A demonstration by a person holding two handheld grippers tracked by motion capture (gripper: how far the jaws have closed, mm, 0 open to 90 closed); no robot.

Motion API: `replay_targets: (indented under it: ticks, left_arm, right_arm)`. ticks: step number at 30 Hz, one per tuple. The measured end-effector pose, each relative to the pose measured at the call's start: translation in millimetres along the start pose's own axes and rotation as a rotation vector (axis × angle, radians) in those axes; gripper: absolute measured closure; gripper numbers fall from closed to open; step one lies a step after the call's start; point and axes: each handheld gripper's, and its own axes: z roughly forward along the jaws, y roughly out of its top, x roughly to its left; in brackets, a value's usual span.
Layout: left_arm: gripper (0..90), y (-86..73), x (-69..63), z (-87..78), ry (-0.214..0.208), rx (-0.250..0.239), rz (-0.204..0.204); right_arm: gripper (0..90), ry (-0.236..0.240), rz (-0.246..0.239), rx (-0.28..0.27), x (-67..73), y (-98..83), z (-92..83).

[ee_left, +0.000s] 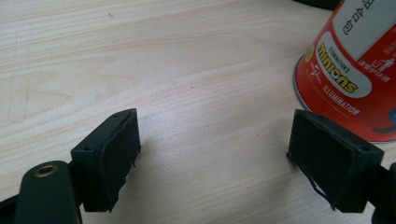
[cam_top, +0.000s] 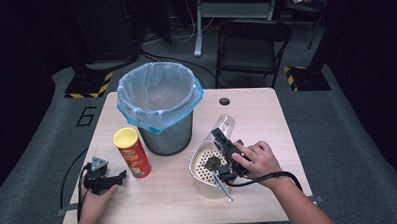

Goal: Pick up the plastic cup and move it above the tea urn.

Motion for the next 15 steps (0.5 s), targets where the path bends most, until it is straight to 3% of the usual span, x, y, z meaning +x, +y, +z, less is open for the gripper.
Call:
replay_targets:
  ticks: [2,3,4,5,6,7,8,10,11,12,13,14,15]
  left_arm:
    - [16.4,0.3,0.2,-0.5,-0.002,0.007,0.002]
    - [16.4,0.3,0.2,-0.5,-0.002,0.007,0.002]
    - [16.4,0.2,0.2,-0.4,-0.001,0.005,0.002]
    - [16.4,0.2,0.2,-0.4,-0.002,0.006,0.002]
    - [16.4,0.2,0.2,-0.4,-0.002,0.005,0.002]
    - [16.4,0.2,0.2,-0.4,-0.002,0.005,0.002]
    - [16.4,0.2,0.2,-0.4,-0.002,0.006,0.002]
    - [16.4,0.2,0.2,-0.4,-0.002,0.006,0.002]
    - [16.4,0.2,0.2,-0.4,-0.002,0.006,0.002]
    - [16.4,0.0,0.0,-0.1,0.0,0.001,0.001]
    - [16.4,0.0,0.0,-0.1,0.0,0.001,0.001]
    - [16.4,0.2,0.2,-0.5,-0.002,0.006,0.002]
    - [16.4,0.2,0.1,-0.4,-0.001,0.005,0.002]
  right_arm:
    - [36.7,-0.022,0.171,-0.002,-2.9,-0.4,-0.1]
    - [36.7,-0.022,0.171,-0.002,-2.9,-0.4,-0.1]
    - [36.9,-0.015,0.223,-0.006,-5.1,-0.9,0.3]
    - [36.9,-0.009,0.316,-0.001,-6.3,-1.8,-0.1]
    - [36.9,0.011,0.461,-0.003,-9.3,-4.6,-0.2]
    - [36.9,0.011,0.461,-0.003,-9.3,-4.6,-0.2]
    - [36.9,0.026,0.638,-0.005,-13.8,-9.9,0.0]
    - [36.7,0.054,0.823,-0.026,-18.9,-17.4,0.8]
    - [36.7,0.054,0.823,-0.026,-18.9,-17.4,0.8]
    - [36.7,0.102,1.023,-0.05,-23.4,-25.3,1.3]
    - [36.7,0.102,1.023,-0.05,-23.4,-25.3,1.3]
    - [36.7,0.123,1.114,-0.063,-25.3,-30.0,1.5]
    - [36.6,0.157,1.242,-0.079,-27.0,-34.8,1.9]
